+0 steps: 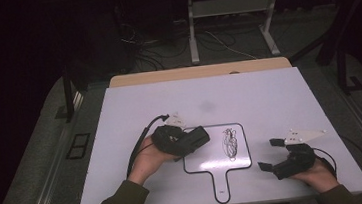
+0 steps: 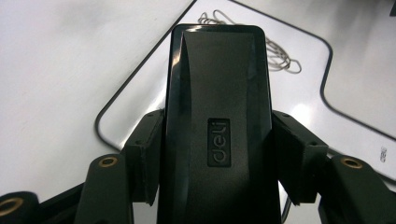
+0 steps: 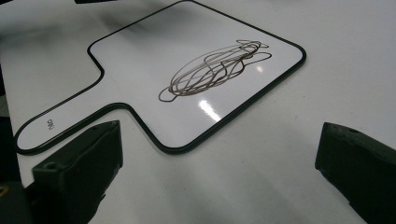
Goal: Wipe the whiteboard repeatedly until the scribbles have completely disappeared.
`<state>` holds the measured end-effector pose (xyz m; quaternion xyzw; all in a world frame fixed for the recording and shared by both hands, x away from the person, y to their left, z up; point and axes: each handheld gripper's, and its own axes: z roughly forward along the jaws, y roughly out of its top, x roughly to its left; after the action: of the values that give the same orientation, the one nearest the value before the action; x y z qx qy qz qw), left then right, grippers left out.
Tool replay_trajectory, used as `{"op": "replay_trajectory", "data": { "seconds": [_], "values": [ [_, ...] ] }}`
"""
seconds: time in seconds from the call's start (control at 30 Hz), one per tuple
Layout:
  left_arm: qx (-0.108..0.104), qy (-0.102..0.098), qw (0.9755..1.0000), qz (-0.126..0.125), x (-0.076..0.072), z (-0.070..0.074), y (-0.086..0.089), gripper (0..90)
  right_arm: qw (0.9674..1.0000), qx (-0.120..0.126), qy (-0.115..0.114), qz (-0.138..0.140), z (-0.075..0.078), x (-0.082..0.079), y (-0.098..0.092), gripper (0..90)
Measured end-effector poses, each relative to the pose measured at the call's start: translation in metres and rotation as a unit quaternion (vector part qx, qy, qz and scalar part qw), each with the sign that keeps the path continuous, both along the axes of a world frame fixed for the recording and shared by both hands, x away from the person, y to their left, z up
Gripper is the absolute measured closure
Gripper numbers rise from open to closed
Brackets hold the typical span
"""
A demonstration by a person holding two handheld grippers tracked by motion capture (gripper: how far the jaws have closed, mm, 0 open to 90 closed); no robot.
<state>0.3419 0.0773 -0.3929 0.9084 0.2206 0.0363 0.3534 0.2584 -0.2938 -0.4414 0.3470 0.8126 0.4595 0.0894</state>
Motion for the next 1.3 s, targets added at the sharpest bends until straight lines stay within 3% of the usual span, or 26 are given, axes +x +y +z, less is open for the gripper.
{"op": "replay_trajectory", "data": {
  "seconds": [0.13, 0.2, 0.7, 1.2, 1.23, 1.27, 1.3],
  "values": [
    [0.004, -0.005, 1.0000, -0.007, 0.003, 0.000, -0.013, 39.7, 1.0000, 0.001, 0.001, -0.001, 0.000, 0.000, 0.000, 0.0],
    [0.005, -0.017, 0.9998, 0.001, 0.004, 0.000, -0.019, 39.6, 1.0000, 0.001, 0.001, -0.001, 0.000, 0.000, 0.000, 0.0],
    [0.004, -0.020, 0.9998, -0.005, 0.023, -0.001, -0.056, 39.7, 1.0000, 0.004, 0.000, 0.000, 0.000, 0.000, -0.001, 0.0],
    [0.032, -0.030, 0.9986, -0.030, 0.042, -0.015, -0.103, 39.7, 1.0000, 0.006, 0.001, -0.002, 0.000, 0.000, -0.002, 0.0],
    [0.022, -0.025, 0.9992, -0.021, 0.042, -0.017, -0.106, 39.7, 1.0000, 0.006, 0.002, -0.002, 0.000, 0.000, -0.002, 0.0],
    [0.042, -0.028, 0.9980, -0.039, 0.044, -0.016, -0.106, 39.7, 1.0000, 0.007, 0.002, -0.002, 0.000, 0.000, -0.002, 0.0],
    [0.034, -0.027, 0.9985, -0.032, 0.044, -0.019, -0.109, 39.7, 1.0000, 0.007, 0.002, -0.002, 0.000, 0.000, -0.002, 0.0]
  ]
}}
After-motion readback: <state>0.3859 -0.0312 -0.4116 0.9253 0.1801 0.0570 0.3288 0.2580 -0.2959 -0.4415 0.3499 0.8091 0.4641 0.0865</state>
